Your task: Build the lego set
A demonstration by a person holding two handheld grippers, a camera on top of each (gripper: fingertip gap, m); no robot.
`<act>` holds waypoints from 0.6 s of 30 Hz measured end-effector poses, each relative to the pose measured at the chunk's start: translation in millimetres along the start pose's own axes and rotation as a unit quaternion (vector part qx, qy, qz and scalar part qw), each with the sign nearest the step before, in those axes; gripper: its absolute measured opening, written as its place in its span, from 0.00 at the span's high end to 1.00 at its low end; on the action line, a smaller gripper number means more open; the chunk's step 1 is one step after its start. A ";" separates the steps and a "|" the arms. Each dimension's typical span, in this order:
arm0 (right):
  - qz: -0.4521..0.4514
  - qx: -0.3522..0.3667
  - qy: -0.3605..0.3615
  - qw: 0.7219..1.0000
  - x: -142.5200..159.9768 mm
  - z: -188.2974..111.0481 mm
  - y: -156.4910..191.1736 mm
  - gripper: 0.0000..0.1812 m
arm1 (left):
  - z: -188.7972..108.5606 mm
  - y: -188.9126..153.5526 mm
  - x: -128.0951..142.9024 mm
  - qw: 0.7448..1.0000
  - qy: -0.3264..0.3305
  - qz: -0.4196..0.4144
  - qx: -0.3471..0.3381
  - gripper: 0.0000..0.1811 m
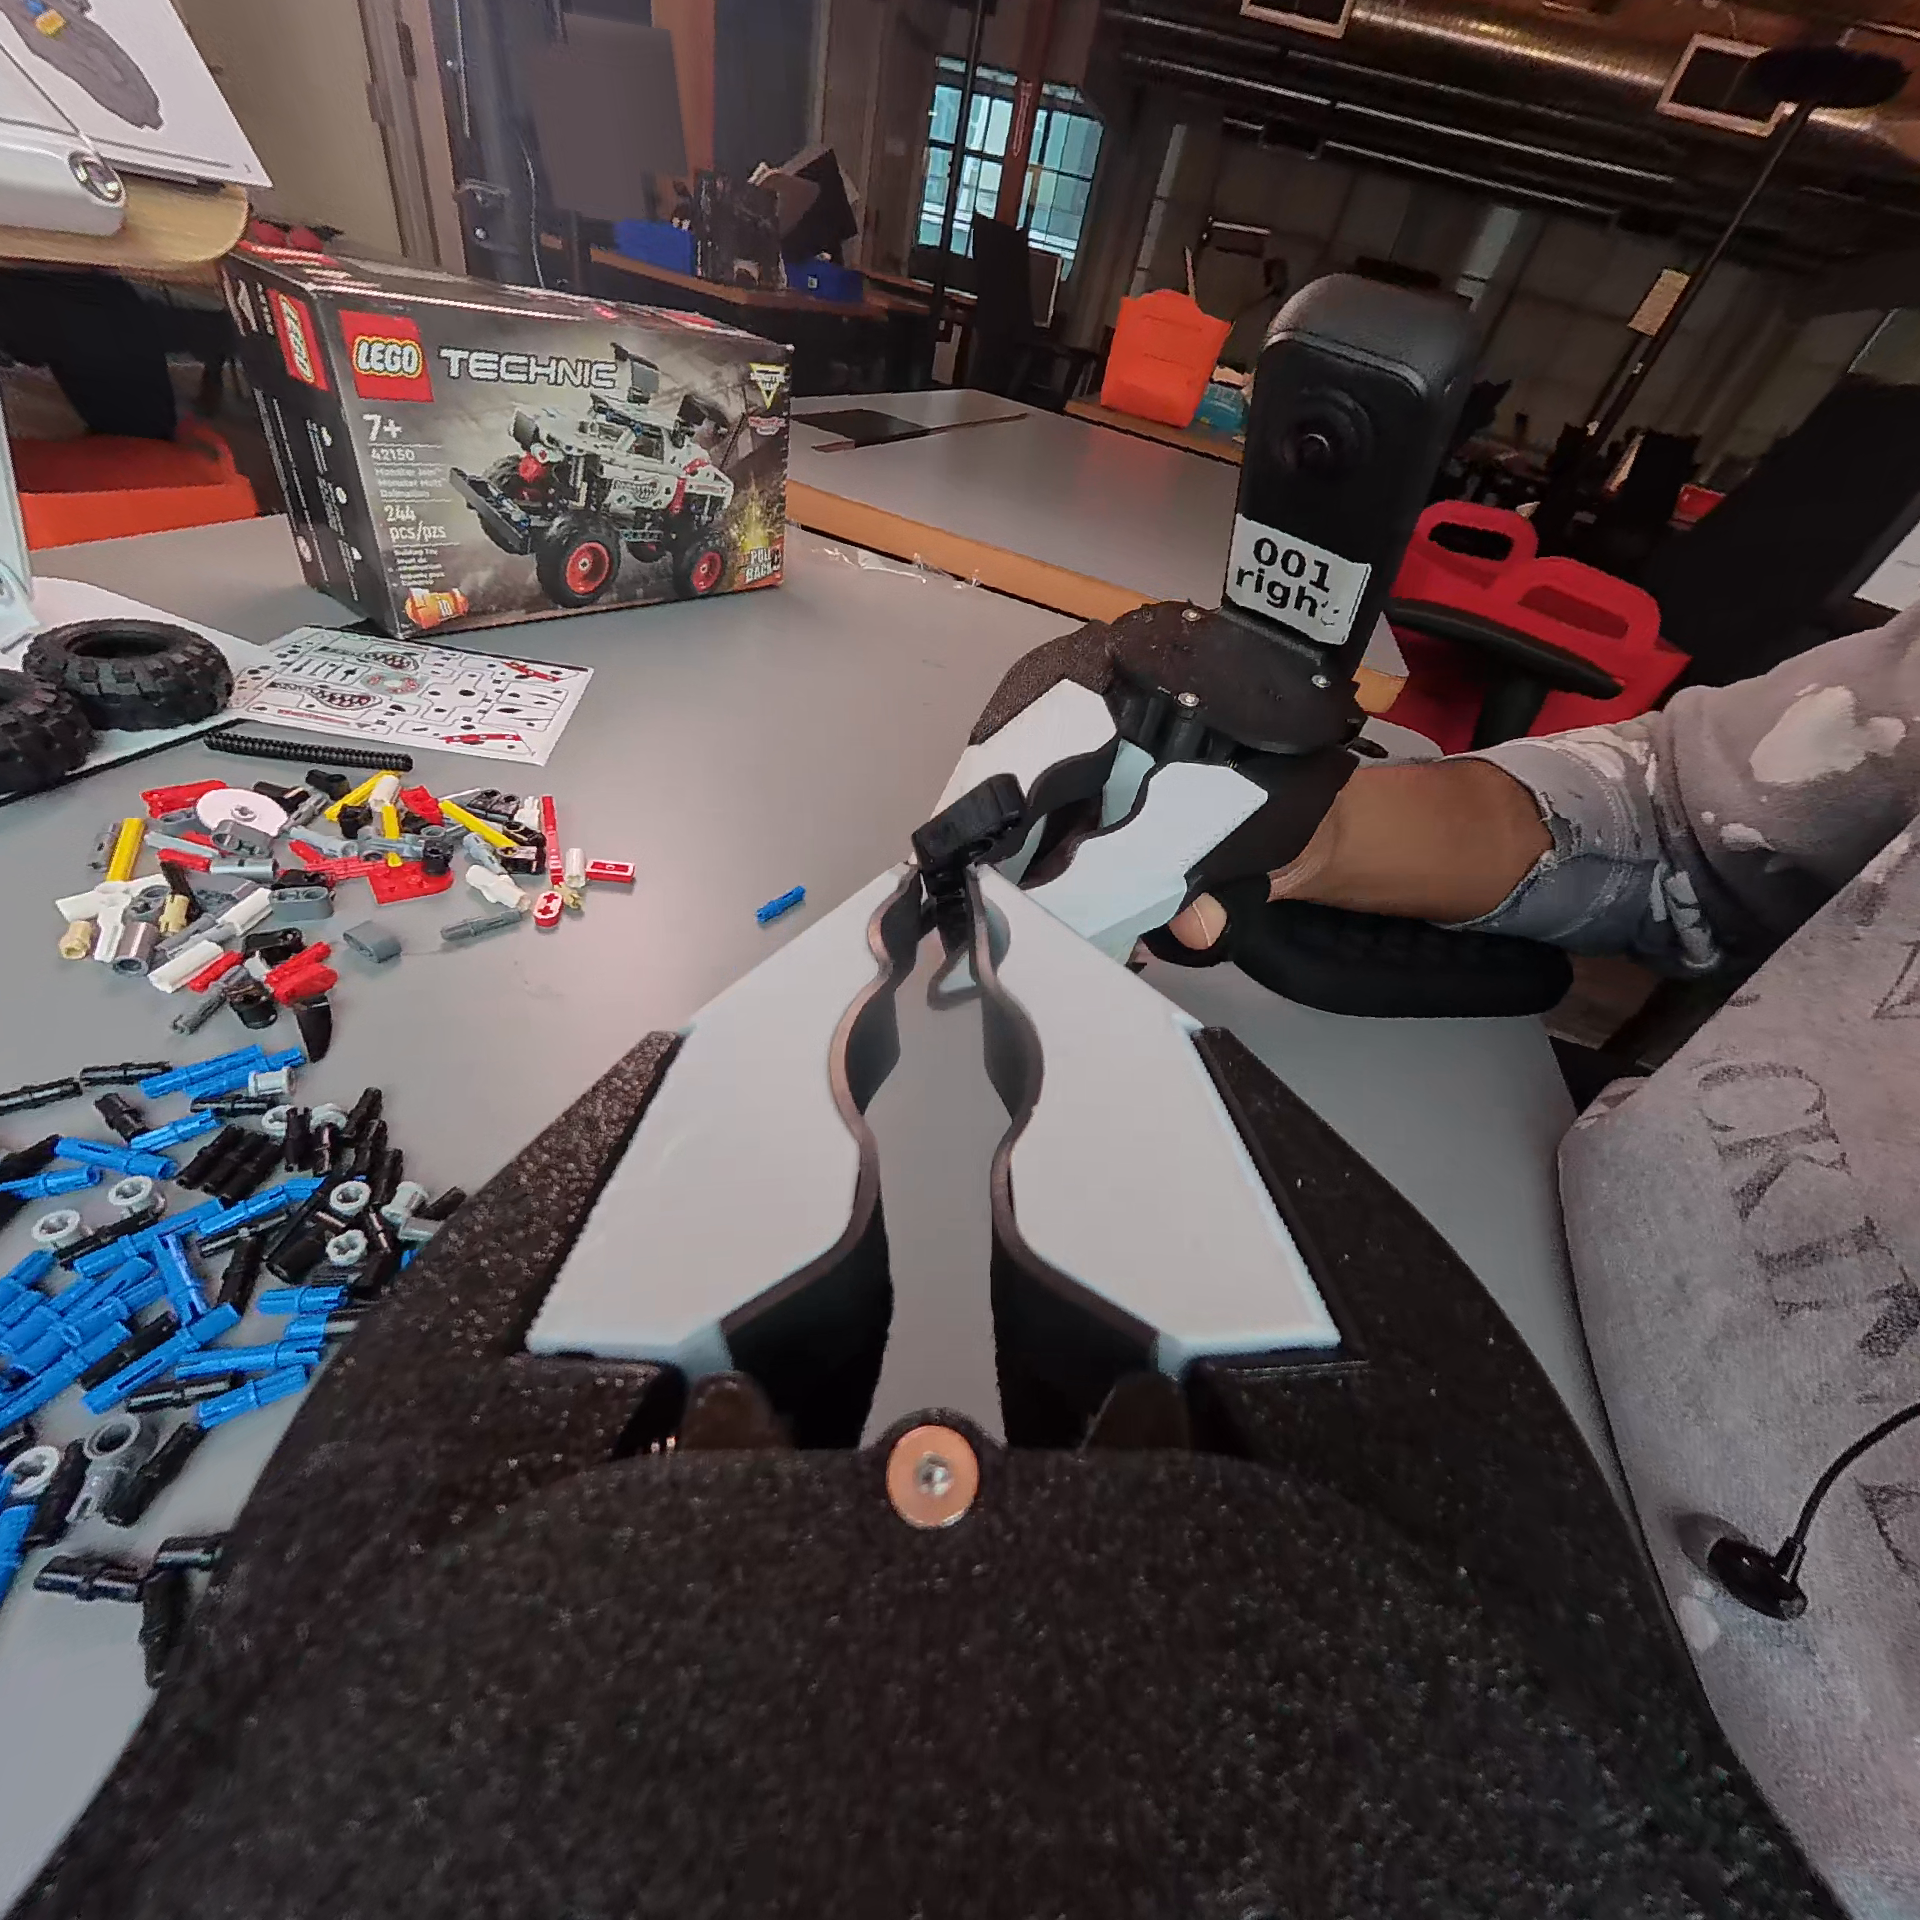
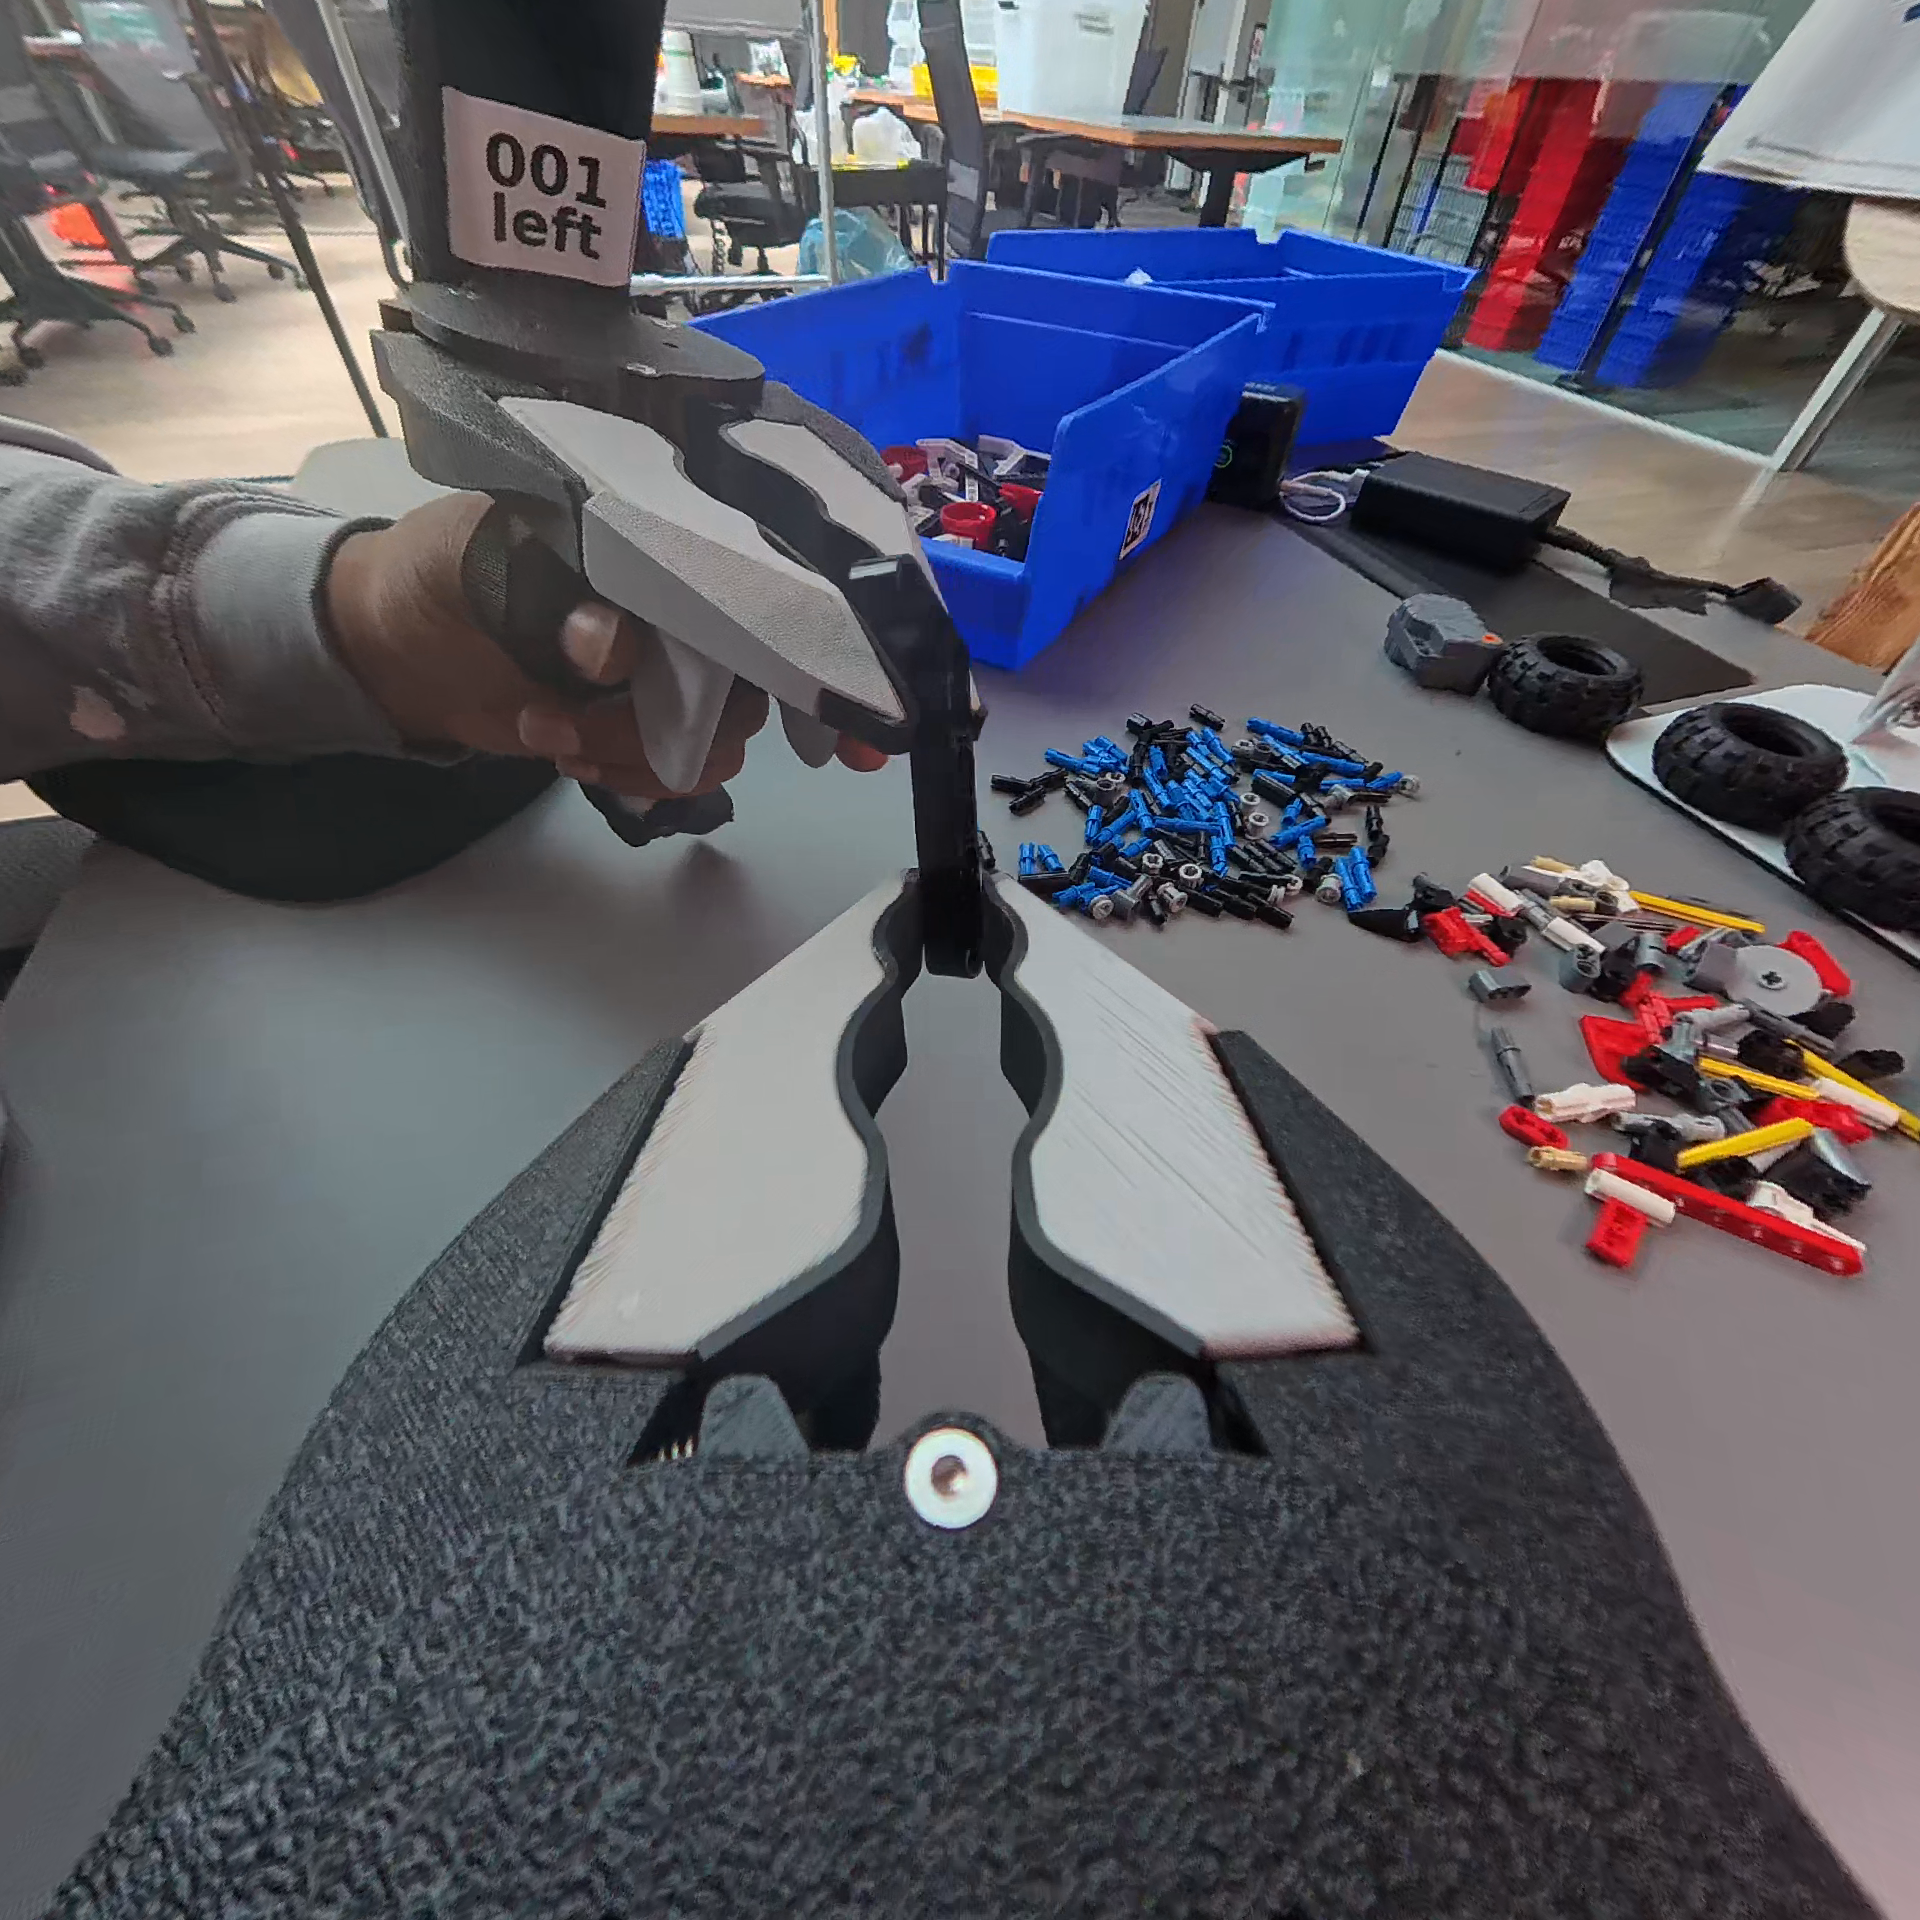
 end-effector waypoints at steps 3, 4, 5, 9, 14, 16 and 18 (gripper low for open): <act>-0.021 0.013 -0.003 1.000 -2.6 -5.2 -6.3 0.92 | -0.8 6.9 0.4 1.000 -0.003 -0.029 -0.013 0.96; -0.031 0.016 -0.004 0.999 -3.6 -5.7 -6.3 0.91 | -1.1 8.2 0.2 0.999 -0.006 -0.045 -0.011 0.96; -0.045 0.019 -0.002 0.999 -3.5 -5.5 -5.5 0.91 | -1.3 9.9 0.2 0.998 -0.008 -0.063 -0.010 0.96; -0.100 0.043 0.007 0.994 -1.0 -3.4 -4.7 0.94 | -1.2 13.1 1.0 0.993 -0.011 -0.115 -0.001 0.96; 0.088 -0.116 -0.022 0.989 -10.3 -16.6 3.3 0.95 | -4.3 3.1 -4.4 0.993 -0.005 -0.103 0.048 0.86; 0.198 -0.219 -0.021 0.955 -13.0 -26.7 11.7 0.95 | -6.8 -4.9 -5.3 0.994 0.005 -0.079 0.079 0.85; 0.256 -0.274 0.003 0.927 -7.8 -32.7 17.7 0.95 | -9.1 -16.0 -5.6 0.990 0.011 -0.068 0.120 0.85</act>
Point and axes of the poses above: each gripper's, where its closed fingertips meet, z out along the fingers, x out of its underside, y = z × x across the jaws, the point moved 3 cm from there along -z, back along the fingers, and after that the axes turned 3 degrees about -z, right-handed, at the moved point
